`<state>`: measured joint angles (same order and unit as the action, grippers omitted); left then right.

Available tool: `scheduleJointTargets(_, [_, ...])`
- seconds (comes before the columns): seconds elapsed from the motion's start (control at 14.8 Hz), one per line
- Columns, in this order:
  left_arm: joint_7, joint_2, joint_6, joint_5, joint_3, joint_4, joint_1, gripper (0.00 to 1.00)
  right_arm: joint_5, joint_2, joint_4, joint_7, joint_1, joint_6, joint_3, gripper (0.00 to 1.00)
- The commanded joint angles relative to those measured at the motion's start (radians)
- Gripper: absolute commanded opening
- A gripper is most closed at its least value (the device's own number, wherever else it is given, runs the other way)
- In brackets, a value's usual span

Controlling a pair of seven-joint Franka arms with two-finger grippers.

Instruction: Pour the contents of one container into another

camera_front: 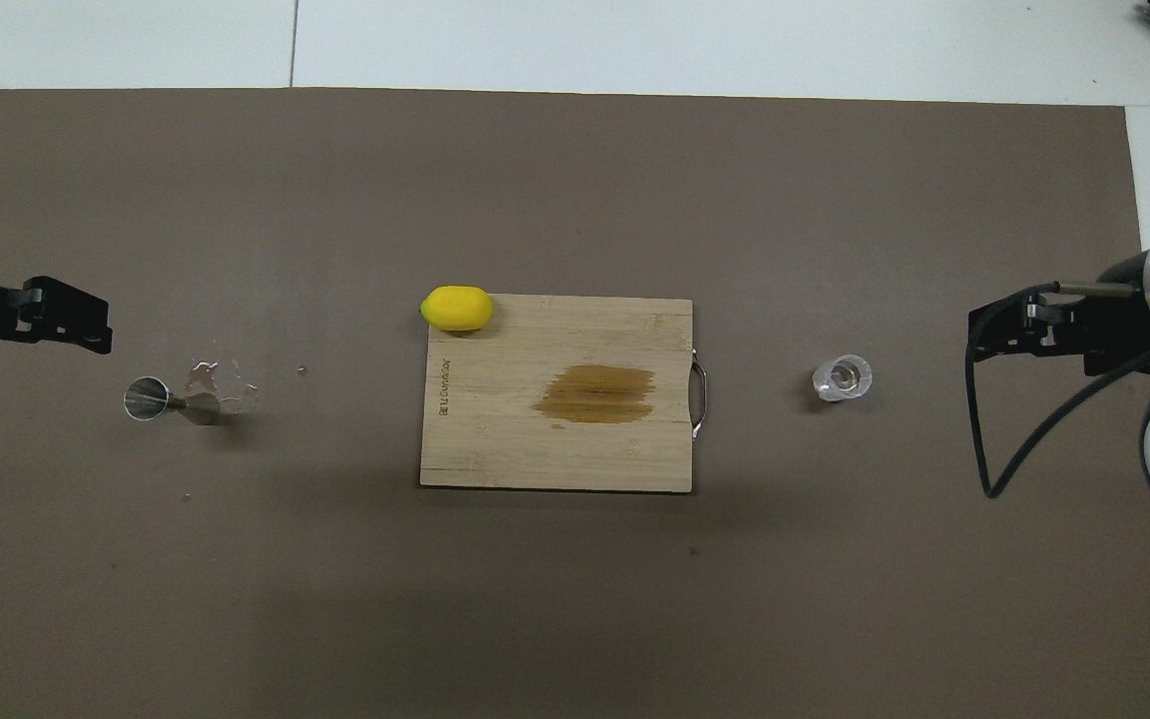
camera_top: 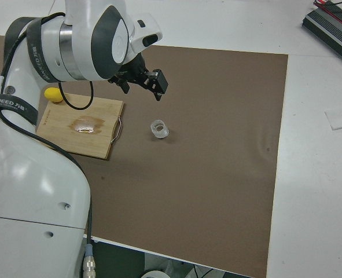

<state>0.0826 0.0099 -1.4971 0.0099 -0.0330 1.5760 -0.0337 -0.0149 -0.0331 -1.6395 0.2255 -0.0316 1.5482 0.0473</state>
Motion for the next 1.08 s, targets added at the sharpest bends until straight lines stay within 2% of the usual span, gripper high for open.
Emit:
scheduleJointTargets(0.0, [-0.015,0.015,0.002,0.018,0.007,-0.025,-0.006,1.00,-0.002,0.004,0.013,-0.031,0.015,-0.013,0.006,1.00])
scheduleJointTargets(1.01, [-0.015,0.012,-0.017,0.015,0.007,-0.016,-0.005,1.00,-0.002,0.004,0.013,-0.031,0.015,-0.013,0.006,1.00])
